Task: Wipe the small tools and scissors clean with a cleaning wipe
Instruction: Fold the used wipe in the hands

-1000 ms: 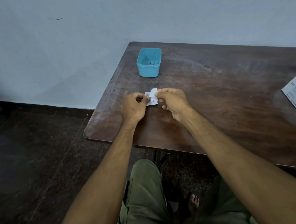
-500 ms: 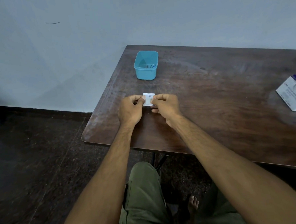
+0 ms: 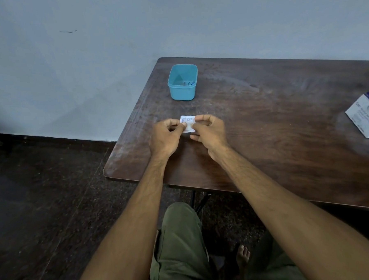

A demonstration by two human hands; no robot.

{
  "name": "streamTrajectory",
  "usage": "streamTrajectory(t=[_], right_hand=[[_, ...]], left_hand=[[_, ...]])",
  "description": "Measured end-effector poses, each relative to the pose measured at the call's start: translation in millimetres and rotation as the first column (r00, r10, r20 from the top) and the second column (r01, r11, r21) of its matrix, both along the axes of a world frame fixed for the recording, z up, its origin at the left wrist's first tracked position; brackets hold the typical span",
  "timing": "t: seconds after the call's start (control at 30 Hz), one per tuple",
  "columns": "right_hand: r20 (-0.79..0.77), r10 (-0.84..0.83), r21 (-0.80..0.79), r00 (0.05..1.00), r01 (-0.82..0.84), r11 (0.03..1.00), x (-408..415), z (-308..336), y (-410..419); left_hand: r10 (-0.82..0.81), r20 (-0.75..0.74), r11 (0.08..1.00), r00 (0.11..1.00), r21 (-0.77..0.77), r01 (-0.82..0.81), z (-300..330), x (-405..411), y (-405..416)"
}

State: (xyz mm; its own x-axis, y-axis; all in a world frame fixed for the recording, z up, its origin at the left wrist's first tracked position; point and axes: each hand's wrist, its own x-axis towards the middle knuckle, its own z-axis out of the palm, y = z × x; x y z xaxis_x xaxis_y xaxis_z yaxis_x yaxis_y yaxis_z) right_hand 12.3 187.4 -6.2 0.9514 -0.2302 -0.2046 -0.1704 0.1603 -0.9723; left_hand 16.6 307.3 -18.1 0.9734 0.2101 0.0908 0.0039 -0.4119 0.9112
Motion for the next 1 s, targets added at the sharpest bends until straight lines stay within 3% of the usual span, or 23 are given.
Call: streamTrajectory(t=[0.43,0.57,0.8,1.0], right_hand=[[0.148,0.077,-0.162,0.986,-0.052,0.985,-8.7,15.0,-17.5],[0.183,0.099,-0.218,0.978,-0.058,0.974,-16.3,17.9,-30.8],[0.181,0.170,-0.231,0.969,-0.126,0.965,-29.5,24.5,-73.1],[0.123,0.139,-0.078,0.983,-0.130,0.988,-43.6,33.1,-107.9]], left_hand=[[-0.081,0.085,0.957,0.993,-0.273,0.101,15.6,-20.0,-6.3],[-0.143,0.051,0.928,0.988,-0.340,0.152,14.7,-25.5,-18.8],[-0.208,-0.033,0.848,0.978,-0.504,0.164,19.7,-31.3,-51.7],[-0.281,-0.037,0.854,0.959,-0.467,0.232,30.6,-33.8,-84.7]])
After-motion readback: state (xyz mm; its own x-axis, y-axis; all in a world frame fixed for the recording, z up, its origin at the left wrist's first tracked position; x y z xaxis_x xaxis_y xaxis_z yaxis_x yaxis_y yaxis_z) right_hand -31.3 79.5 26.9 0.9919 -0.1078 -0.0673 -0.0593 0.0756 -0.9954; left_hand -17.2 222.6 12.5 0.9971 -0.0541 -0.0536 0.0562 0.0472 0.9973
